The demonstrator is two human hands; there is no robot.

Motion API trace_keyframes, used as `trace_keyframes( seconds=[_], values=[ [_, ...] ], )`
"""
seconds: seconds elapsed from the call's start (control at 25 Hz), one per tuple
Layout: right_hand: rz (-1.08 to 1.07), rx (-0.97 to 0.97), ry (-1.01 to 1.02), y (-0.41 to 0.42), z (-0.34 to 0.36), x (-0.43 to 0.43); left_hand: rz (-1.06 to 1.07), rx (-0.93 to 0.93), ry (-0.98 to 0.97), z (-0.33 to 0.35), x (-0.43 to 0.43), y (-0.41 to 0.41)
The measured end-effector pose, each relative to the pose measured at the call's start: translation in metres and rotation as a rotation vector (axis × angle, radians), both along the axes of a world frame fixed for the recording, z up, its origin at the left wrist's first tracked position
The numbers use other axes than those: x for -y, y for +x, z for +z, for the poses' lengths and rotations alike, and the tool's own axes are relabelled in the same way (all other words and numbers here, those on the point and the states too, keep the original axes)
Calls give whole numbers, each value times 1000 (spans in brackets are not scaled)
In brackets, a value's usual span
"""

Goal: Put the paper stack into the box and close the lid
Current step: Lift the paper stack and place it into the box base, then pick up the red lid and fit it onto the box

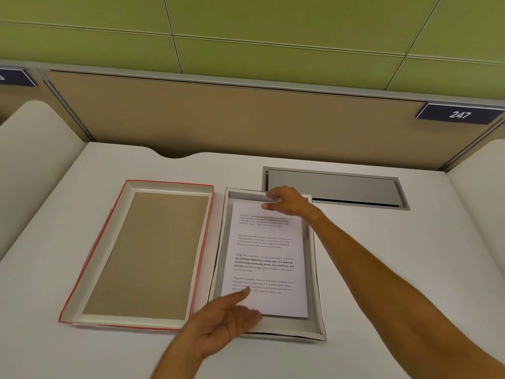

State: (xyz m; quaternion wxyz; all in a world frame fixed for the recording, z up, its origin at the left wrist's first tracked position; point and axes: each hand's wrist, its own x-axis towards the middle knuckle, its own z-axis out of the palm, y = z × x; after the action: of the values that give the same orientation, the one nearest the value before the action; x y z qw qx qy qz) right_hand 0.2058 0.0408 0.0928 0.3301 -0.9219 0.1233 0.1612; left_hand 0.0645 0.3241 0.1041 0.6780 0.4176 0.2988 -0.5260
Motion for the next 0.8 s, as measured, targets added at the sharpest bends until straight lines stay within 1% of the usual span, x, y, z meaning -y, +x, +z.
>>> trace_keyframes(
  seconds=[0.08, 0.16, 0.2, 0.28, 0.36, 0.44, 0.52, 0.64, 0.72, 0.8],
  values=[
    [-143, 66, 166, -8, 15, -29, 37, 225, 98, 10, -23, 26],
    [-301, 95, 419, -21, 21, -69, 110, 504, 278, 15, -49, 62],
    [-370, 96, 527, -28, 20, -91, 119, 646, 417, 15, -64, 81],
    [-474, 65, 675, -40, 15, -133, 58, 889, 760, 14, -94, 116],
    [-530, 1, 727, -49, 11, -171, -43, 1050, 1043, 4, -126, 146],
    [-533, -49, 653, -56, 4, -201, -186, 1123, 1264, -13, -160, 167],
    [-490, -95, 527, -61, -2, -220, -298, 1105, 1406, -29, -191, 179],
    [-370, -121, 351, -64, -12, -232, -363, 1063, 1487, -47, -214, 183],
    [-329, -105, 277, -66, -17, -238, -385, 1049, 1498, -56, -217, 183],
    [-316, -104, 248, -65, -18, -243, -400, 1042, 1497, -59, -221, 183]
  ],
)
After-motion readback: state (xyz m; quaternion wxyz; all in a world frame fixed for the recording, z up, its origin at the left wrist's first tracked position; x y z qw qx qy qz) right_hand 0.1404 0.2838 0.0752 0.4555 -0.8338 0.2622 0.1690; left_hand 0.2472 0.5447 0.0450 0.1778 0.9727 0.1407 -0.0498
